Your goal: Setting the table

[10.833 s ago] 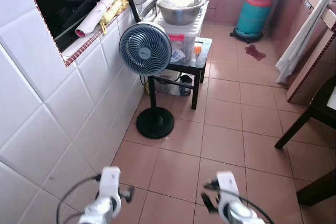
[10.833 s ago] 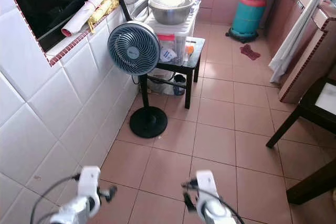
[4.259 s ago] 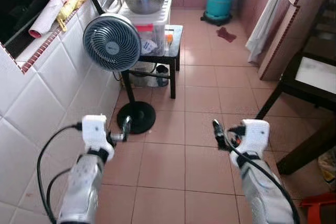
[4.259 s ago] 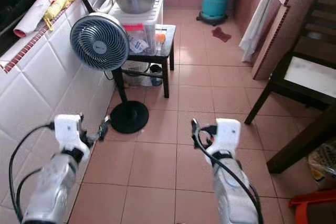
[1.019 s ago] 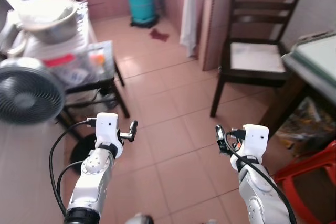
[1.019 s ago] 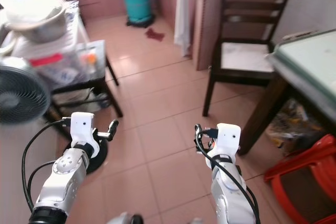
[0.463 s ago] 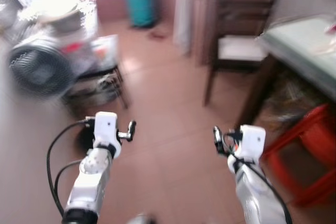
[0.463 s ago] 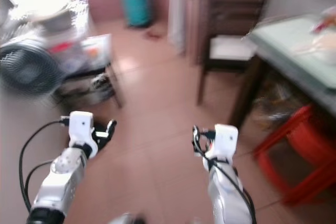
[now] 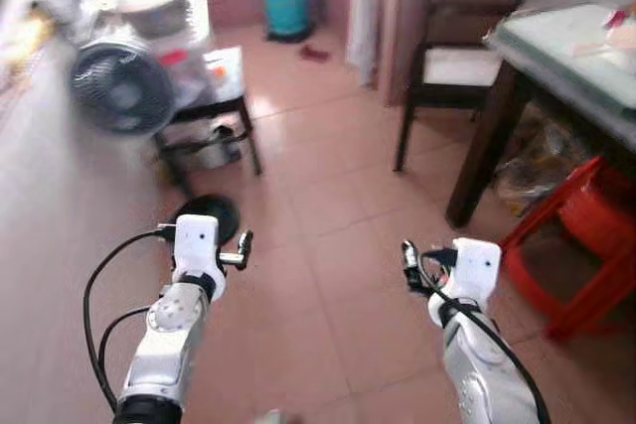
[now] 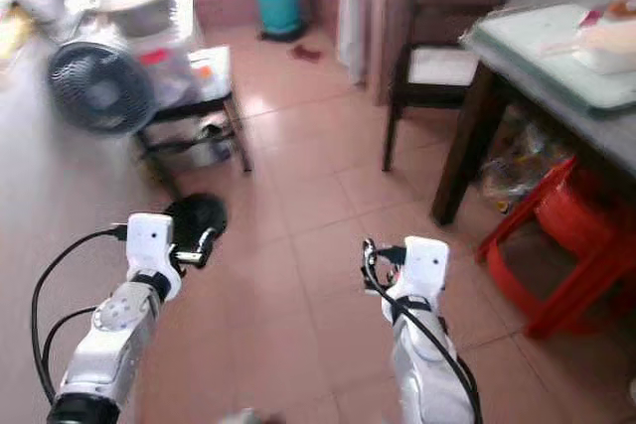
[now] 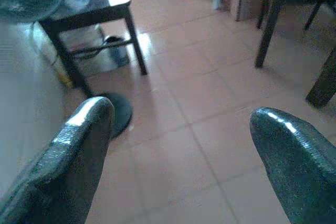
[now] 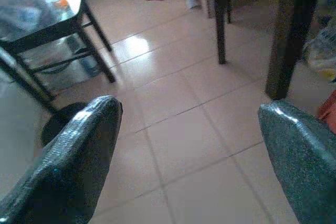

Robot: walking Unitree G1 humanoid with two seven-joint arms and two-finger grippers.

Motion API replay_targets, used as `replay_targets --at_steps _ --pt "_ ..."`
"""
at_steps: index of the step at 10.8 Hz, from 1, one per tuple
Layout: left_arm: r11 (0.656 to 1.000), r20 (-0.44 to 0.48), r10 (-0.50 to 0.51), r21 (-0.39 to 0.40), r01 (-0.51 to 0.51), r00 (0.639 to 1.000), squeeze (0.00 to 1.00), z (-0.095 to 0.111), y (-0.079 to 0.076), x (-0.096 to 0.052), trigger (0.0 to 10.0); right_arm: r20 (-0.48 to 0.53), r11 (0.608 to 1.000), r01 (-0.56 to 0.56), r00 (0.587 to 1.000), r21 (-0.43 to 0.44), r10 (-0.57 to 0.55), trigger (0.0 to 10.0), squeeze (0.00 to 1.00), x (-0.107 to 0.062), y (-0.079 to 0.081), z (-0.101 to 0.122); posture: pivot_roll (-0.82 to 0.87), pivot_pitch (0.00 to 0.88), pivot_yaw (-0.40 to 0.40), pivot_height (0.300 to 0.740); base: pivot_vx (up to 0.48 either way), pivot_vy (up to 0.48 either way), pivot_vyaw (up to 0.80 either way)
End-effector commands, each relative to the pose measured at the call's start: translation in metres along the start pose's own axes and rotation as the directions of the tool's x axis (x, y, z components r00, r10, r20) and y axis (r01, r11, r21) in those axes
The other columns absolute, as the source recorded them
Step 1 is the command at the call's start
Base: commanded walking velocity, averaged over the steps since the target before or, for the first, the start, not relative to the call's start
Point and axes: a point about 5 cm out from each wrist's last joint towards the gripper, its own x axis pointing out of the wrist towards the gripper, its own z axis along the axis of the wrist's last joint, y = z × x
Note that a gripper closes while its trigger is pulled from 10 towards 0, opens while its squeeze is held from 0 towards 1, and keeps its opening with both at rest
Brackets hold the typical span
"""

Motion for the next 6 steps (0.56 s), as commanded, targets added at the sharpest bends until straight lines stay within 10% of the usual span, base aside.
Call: replay_targets --at_steps 1,6 --pt "1.0 -0.009 -0.004 0.012 0.004 1.0 0.0 -0.0013 0.0001 -0.0012 10.0 -0.007 1.0 0.012 1.0 0.001 -0.012 10.0 0.0 -0.0023 -0.0039 -0.0009 -0.04 0.101 0.102 0.74 -0.368 0.0 0.0" --pt "0.997 0.034 -0.067 -0.042 0.069 0.997 0.0 0.0071 0.0014 0.001 10.0 0.019 1.0 0.022 1.0 0.001 -0.022 10.0 0.0 -0.0023 -0.0053 0.0042 -0.05 0.099 0.107 0.74 0.0 0.0 0.0"
